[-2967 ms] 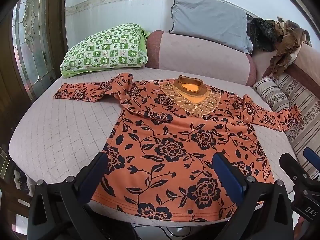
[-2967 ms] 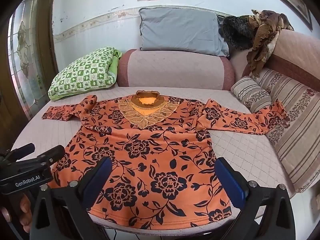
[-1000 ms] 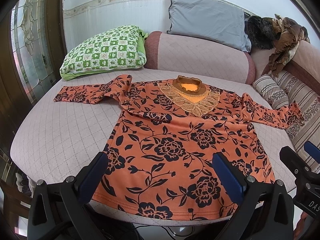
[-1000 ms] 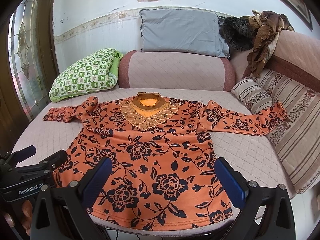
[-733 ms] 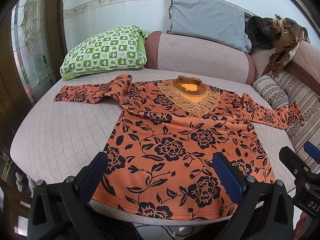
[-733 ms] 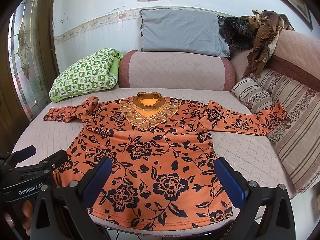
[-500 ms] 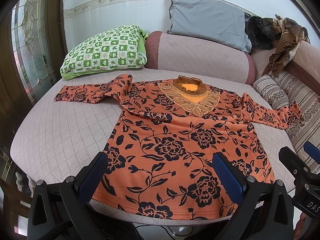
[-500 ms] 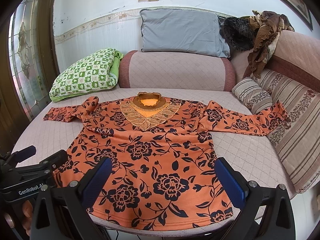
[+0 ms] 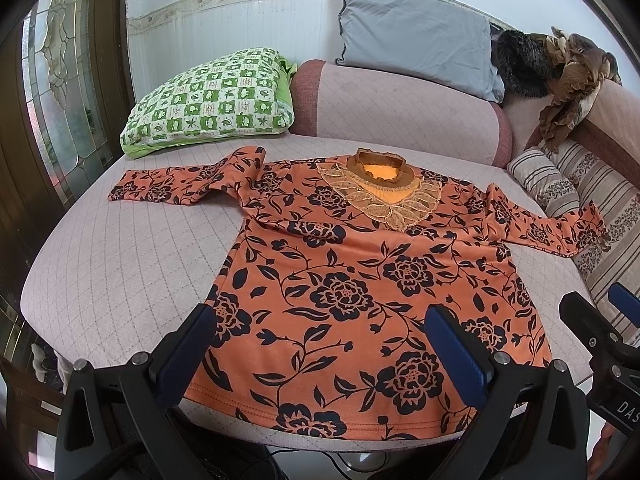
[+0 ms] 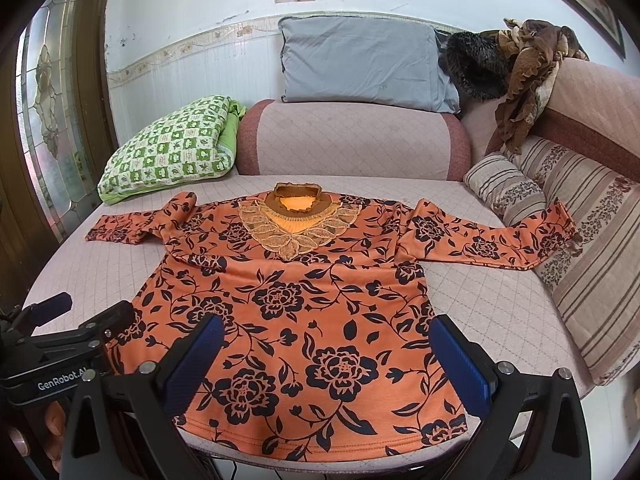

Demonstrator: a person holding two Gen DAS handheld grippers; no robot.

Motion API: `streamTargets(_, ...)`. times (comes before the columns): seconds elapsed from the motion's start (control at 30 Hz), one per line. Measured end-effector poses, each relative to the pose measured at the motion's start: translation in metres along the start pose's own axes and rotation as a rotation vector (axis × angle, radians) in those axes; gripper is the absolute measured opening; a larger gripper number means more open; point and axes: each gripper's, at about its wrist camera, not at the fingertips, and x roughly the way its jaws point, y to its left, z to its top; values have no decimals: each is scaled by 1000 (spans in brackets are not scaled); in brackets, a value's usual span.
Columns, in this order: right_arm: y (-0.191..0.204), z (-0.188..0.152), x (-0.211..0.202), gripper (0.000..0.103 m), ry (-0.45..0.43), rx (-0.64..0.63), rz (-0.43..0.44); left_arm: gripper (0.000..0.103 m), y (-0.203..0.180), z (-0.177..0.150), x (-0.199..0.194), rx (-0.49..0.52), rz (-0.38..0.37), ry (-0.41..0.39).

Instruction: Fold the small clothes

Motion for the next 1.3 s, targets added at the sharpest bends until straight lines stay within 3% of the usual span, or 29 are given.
streamTargets(0.13,-10,-1,6,103,14,38,23,103,3,-1,7,-2,-4,12)
streamTargets(0.23,-39,-2,18,103,40,133,64,103,14,-8,24,-24,-14,50)
streamTargets(0.37,-122,-15,45,103,72,372,101,103,23,-20,56,-1,47,113)
streamTargets(0.5,-219,-22,78,102,96,590,53,103,25,-29,82,36,72,169)
streamTargets(0.6,-284,-1,91,91,53,617,-86,103,22,-28,98,66,72,190)
streamTargets(0.7,-336,43,105,89,-17,532,-271,103,18,-22,111,81,70,195)
streamTargets(0.8,-371,81,135,89,-25,420,-458,103,15,-14,125,82,63,185)
streamTargets(0.87,-395,99,165,89,17,378,-532,103,14,-7,133,82,58,170)
streamTargets(1.0,-427,108,231,74,161,317,-695,103,16,5,149,89,49,138)
streamTargets(1.03,-431,107,242,61,191,309,-728,103,18,7,153,92,47,136)
streamTargets(1.07,-434,106,250,56,206,295,-755,103,20,9,157,91,46,135)
streamTargets(1.1,-432,107,257,41,217,276,-767,103,24,10,161,87,47,135)
streamTargets(1.13,-432,111,267,7,246,287,-718,103,27,10,164,84,49,135)
streamTargets(1.23,-418,128,272,5,223,298,-610,103,42,11,173,60,58,136)
streamTargets(1.3,-388,154,263,5,156,273,-507,103,52,11,175,29,56,124)
